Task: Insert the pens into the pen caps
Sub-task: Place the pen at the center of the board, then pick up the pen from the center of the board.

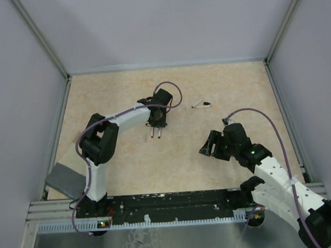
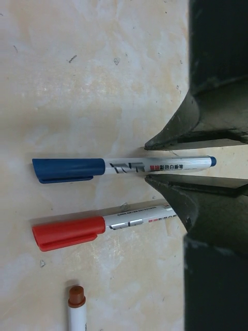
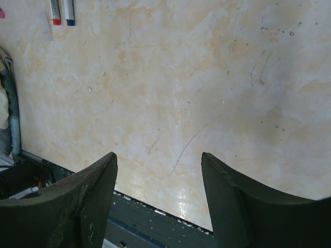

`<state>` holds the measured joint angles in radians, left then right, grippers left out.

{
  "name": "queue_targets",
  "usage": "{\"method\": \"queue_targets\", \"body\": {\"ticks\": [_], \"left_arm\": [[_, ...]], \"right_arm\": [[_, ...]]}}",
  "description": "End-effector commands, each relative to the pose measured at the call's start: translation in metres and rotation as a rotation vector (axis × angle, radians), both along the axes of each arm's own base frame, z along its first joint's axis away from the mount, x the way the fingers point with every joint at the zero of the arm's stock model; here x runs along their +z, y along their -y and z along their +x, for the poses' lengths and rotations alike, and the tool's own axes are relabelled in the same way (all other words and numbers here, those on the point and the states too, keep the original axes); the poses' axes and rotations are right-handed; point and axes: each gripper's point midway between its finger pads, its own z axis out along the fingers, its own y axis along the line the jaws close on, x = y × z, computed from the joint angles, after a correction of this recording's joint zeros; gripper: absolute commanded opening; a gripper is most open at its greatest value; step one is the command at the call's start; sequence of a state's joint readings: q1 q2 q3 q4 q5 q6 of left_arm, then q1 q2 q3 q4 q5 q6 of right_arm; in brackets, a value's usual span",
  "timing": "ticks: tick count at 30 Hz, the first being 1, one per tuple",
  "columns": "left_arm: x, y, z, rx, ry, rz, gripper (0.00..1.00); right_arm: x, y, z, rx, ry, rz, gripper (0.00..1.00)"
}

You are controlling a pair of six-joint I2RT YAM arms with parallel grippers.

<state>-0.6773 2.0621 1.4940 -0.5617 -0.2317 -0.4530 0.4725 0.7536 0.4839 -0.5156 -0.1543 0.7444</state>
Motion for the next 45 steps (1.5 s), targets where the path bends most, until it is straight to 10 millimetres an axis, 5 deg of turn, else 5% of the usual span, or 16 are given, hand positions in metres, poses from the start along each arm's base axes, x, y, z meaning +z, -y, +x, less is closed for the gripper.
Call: {"method": "queue_targets", "body": {"ticks": [1,6,10,18,23,36,40,45], "left_arm": [[-0.020,-0.014,-0.002,0.026,-0.042,0.054,0.32],[-0.017,-0.012,-0.001,0.020,-0.040,0.037,0.33],[0.004,-0.003,0.003,-0.028,0.004,-0.021,0.33],[0.105,0.014,-0.001,-0.167,0.268,-0.258,0.44],[0.136,-0.011,-0.003,-0.122,0.384,-0.250,0.48],[0.134,-0.097,-0.011,0.093,0.371,-0.213,0.48],[0.130,-0.122,-0.017,0.165,0.336,-0.194,0.48],[0.150,-0.136,-0.032,0.165,0.365,-0.205,0.49]], "right_arm": [[0.009,-0.004,0.005,0.022,0.046,0.024,0.66],[0.008,-0.004,0.004,0.023,0.043,0.020,0.66],[0.010,-0.003,0.005,0.024,0.051,0.018,0.66],[0.013,-0.004,0.008,0.028,0.070,0.020,0.66],[0.011,-0.005,0.007,0.033,0.068,0.023,0.66],[0.022,-0.009,0.011,0.145,0.123,-0.023,0.66],[0.035,-0.016,0.022,0.216,0.165,-0.051,0.66],[0.059,-0.034,0.057,0.292,0.248,-0.079,0.66]]}}
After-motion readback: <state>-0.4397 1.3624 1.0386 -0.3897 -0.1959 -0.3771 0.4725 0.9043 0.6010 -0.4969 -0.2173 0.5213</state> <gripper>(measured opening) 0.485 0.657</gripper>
